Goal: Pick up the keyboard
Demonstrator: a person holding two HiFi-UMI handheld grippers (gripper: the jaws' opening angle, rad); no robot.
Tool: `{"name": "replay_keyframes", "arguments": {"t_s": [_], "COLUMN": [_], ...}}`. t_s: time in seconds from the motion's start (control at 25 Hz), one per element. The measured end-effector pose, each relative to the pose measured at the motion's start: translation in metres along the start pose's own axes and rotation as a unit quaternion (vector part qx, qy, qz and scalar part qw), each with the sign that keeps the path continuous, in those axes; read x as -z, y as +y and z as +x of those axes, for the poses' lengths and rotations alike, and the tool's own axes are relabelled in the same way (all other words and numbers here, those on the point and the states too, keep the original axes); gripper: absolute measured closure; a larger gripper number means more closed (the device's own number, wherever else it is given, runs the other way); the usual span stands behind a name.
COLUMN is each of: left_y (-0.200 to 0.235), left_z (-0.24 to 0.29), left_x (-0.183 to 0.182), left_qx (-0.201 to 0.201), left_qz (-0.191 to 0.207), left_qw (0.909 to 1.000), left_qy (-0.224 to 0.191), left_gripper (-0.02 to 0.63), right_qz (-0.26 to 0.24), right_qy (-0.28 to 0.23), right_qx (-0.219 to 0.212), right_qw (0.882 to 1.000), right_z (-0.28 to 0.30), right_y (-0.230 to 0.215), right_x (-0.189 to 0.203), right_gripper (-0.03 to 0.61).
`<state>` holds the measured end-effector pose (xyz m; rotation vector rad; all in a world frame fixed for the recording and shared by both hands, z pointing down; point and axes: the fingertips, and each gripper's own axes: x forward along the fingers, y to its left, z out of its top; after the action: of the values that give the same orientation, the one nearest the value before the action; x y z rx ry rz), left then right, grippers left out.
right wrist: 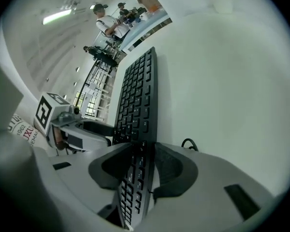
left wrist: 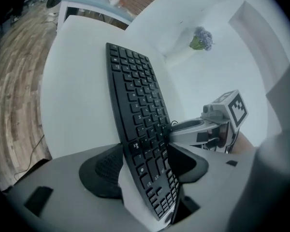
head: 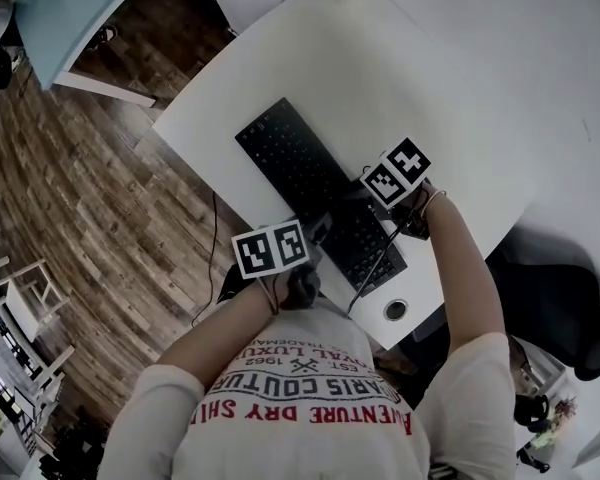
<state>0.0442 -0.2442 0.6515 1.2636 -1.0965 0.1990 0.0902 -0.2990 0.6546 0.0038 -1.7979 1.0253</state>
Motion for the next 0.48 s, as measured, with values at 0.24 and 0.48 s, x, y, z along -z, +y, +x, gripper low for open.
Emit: {"name": "replay_keyframes", "arguments": {"t_s": [0.24, 0.48], "left_y": [0.008, 0.014], "left_z": [-0.006, -0.013], "left_x": [-0.001, -0.006], "left_qx": [0.045, 0.063], "left_qz": [-0.006, 0.000], "left_qw": [0.9990, 0.9978], "left_qy": [-0.002, -0.018], "left_gripper": [0.368, 0.368], "right_qz": [-0.012, 0.039], "right_qy": [0.047, 0.026], "right_qx": [-0.070, -0.083], "right_qw": [0.996, 0.995], "right_z": [-0.005, 0.004], "right_y": [0.018, 0.020], "right_x": [0.028, 0.029], "right_gripper": [0.454, 0.468]}}
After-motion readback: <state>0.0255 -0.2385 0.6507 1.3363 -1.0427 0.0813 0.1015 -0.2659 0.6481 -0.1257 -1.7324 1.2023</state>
